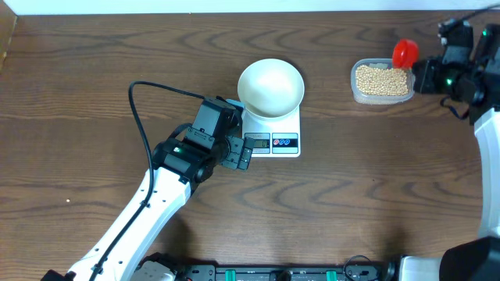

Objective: Scoop item into bowl and weigh 50g on scale
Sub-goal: 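Lower the red scoop into the soybean tub with the right gripper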

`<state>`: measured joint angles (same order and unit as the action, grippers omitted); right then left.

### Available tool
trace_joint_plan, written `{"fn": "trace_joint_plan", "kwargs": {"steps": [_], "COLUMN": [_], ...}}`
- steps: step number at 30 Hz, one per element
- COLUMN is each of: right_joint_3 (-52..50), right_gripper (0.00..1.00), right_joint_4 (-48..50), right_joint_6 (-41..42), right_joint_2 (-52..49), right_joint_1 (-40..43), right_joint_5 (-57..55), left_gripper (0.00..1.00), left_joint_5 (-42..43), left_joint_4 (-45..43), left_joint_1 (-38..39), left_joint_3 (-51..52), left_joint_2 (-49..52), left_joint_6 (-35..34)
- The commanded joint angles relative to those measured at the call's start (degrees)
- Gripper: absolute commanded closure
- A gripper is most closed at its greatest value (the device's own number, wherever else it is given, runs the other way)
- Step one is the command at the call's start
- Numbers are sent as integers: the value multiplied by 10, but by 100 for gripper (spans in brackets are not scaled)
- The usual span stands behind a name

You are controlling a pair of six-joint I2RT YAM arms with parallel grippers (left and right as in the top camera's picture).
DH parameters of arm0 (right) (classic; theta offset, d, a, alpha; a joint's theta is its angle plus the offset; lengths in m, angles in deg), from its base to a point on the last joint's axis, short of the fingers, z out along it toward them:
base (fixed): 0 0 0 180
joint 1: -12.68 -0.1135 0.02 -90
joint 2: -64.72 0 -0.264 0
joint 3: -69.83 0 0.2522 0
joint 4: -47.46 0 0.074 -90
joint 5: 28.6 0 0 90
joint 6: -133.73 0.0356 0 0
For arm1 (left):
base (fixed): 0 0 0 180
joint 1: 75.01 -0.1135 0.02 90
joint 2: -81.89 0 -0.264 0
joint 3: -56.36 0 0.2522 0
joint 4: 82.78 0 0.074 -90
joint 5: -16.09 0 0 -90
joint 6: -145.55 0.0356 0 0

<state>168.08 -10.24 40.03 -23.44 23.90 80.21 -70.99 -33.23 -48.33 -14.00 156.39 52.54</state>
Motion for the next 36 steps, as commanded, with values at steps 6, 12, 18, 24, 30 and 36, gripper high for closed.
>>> {"fn": "trace_joint_plan", "kwargs": {"steps": [6, 12, 18, 24, 30, 36], "right_joint_3": [78, 84, 84, 84, 83, 83], "right_gripper": [99, 99, 99, 99, 99, 99], "right_joint_4": [-75, -113, -109, -91, -74, -72], "right_joint_6": [-46, -78, -77, -75, -87, -88], "right_joint_2": [-78, -139, -166, -168, -173, -193], "right_joint_1": [-17, -19, -19, -19, -19, -18], "right_joint_5": [-69, -70, -98, -124, -127, -127], "left_gripper": [8, 8, 8, 8, 8, 8], "left_joint_5": [1, 1, 1, 1, 1, 1], "left_joint_4": [2, 2, 2, 2, 2, 2], "left_joint_1": [-2, -2, -2, -2, -2, -2], "left_joint_3": [11, 11, 11, 11, 11, 11], "left_joint_2": [1, 1, 1, 1, 1, 1], "left_joint_6": [0, 0, 0, 0, 0, 0]}}
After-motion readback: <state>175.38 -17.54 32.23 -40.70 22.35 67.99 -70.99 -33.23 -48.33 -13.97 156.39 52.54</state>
